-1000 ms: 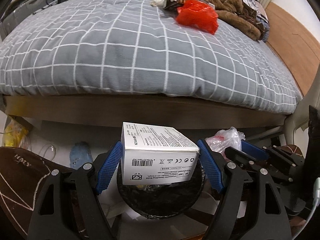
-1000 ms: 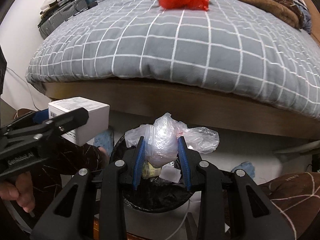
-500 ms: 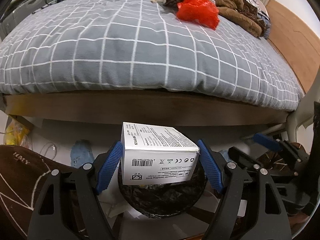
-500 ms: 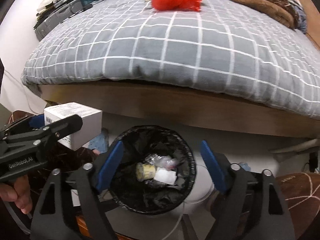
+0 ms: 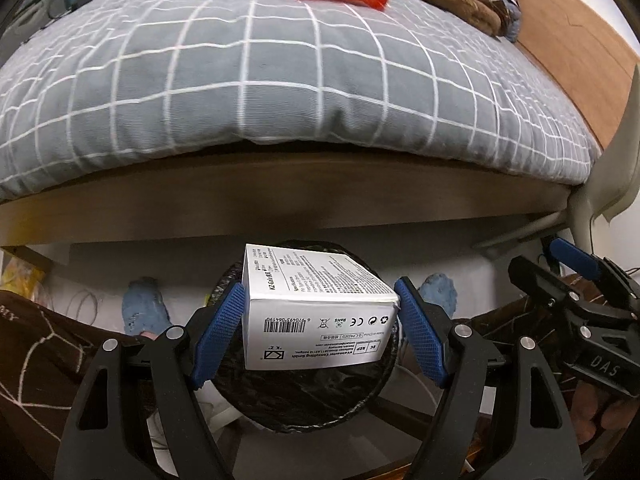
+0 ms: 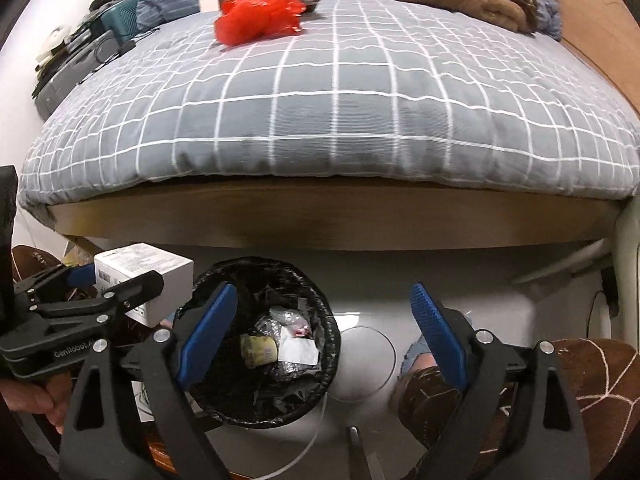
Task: Collect trash
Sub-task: 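Open the right tool to drop the clear bag while the left tool releases the white box, then raise both open tools from the bin back toward the bed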
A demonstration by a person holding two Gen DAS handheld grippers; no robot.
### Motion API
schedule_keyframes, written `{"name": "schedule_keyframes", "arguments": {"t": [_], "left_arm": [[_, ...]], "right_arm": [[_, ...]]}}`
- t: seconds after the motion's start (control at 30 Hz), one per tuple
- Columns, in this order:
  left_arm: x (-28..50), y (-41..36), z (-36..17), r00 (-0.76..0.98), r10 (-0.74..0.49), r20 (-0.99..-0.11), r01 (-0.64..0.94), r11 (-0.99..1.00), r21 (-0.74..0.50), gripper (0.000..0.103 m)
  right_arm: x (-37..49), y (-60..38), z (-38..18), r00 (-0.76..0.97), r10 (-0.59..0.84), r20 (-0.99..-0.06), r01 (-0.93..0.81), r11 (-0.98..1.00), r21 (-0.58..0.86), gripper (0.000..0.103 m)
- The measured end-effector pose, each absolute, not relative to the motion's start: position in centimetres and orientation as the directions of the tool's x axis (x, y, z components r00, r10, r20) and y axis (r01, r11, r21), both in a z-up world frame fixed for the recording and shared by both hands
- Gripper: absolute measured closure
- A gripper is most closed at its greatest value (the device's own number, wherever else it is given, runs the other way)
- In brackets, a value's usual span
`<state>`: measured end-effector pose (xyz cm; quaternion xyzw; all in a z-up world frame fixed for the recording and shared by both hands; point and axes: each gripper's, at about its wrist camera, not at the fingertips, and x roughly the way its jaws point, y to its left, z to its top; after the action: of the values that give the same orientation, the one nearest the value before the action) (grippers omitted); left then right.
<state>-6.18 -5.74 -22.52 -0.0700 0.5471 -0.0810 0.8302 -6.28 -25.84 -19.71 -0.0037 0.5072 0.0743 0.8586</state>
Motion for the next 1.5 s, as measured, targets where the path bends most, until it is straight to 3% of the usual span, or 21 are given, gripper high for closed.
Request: {"name": "schedule_keyframes", "arguments": {"t": [0.4, 0.63, 0.83, 1.5], "left_arm": [[-5.6, -6.9, -23.1, 0.384, -0.208, -0.899, 0.078, 0.978, -0.193, 0.026], [-5.6, -6.5, -24.1, 0.389, -0.169, -0.906, 0.056, 0.986, -0.16, 0.01], [-6.1, -5.3, -23.5, 0.416, -0.161, -0.895, 0.04, 0.986, -0.159, 0.006], [-6.9, -3.0, -16.9, 0.519, -0.126, -0.845, -0.015, 0.988, -0.157, 0.006]], "right_arm": [[-6.5, -26.6, -19.7, 0.479, 0.12, -0.869, -0.112, 0.991, 0.075, 0.018], [-6.5, -26.1, -19.9, 0.476, 0.115, -0.872, -0.129, 0.99, 0.06, 0.018], [-6.3, -25.6, -19.9, 0.473, 0.115, -0.874, -0.141, 0.989, 0.053, 0.018], [-5.9, -23.9, -14.8, 0.534, 0.19, -0.824, -0.182, 0.978, 0.107, 0.018]]}}
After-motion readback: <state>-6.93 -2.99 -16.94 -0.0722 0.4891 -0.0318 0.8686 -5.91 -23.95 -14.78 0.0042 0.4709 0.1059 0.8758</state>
